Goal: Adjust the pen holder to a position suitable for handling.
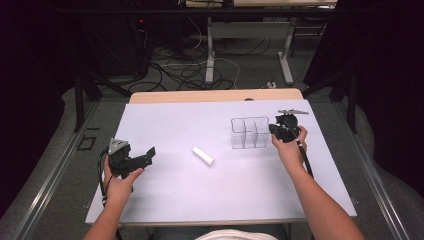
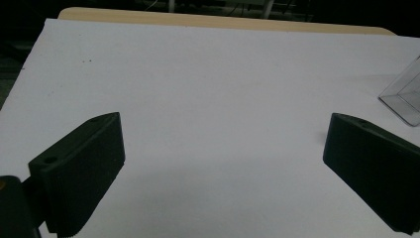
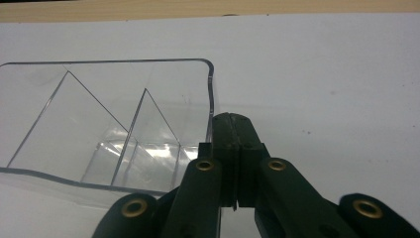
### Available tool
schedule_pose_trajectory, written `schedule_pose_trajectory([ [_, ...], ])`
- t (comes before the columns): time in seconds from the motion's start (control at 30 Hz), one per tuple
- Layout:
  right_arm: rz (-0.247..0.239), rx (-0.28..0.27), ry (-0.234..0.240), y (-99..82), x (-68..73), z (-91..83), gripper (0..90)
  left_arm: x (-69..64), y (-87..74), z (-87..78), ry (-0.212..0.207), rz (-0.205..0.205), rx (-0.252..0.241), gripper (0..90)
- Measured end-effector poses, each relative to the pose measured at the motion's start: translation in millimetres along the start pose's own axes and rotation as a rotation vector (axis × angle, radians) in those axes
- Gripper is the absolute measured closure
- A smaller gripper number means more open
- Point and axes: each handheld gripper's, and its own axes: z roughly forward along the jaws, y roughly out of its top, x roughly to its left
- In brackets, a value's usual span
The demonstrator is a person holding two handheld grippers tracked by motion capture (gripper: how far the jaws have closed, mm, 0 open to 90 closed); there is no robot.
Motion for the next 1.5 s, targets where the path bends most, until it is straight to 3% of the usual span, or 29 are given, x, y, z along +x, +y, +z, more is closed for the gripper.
schedule_pose_trajectory([
  [0.3,0.001,0.025,0.039,-1.2,21.6,2.1,90.0,-0.4,0.3,-0.9,-0.006,0.004,0.001,2.6],
  [0.5,-0.032,0.041,0.086,-1.3,53.5,10.3,90.0,-0.4,0.5,-1.1,-0.007,0.005,0.000,2.6],
  [0.73,-0.046,0.046,0.108,0.3,75.2,18.0,90.0,0.1,0.6,-1.6,-0.010,0.004,0.001,2.6],
  [1.27,-0.036,0.045,0.129,2.1,79.0,23.2,89.8,-1.7,-0.3,-0.1,-0.013,0.009,0.002,2.7],
  [1.5,-0.051,0.011,0.165,2.0,68.9,15.7,76.3,-1.1,-0.9,-0.5,-0.015,0.008,0.003,2.9],
])
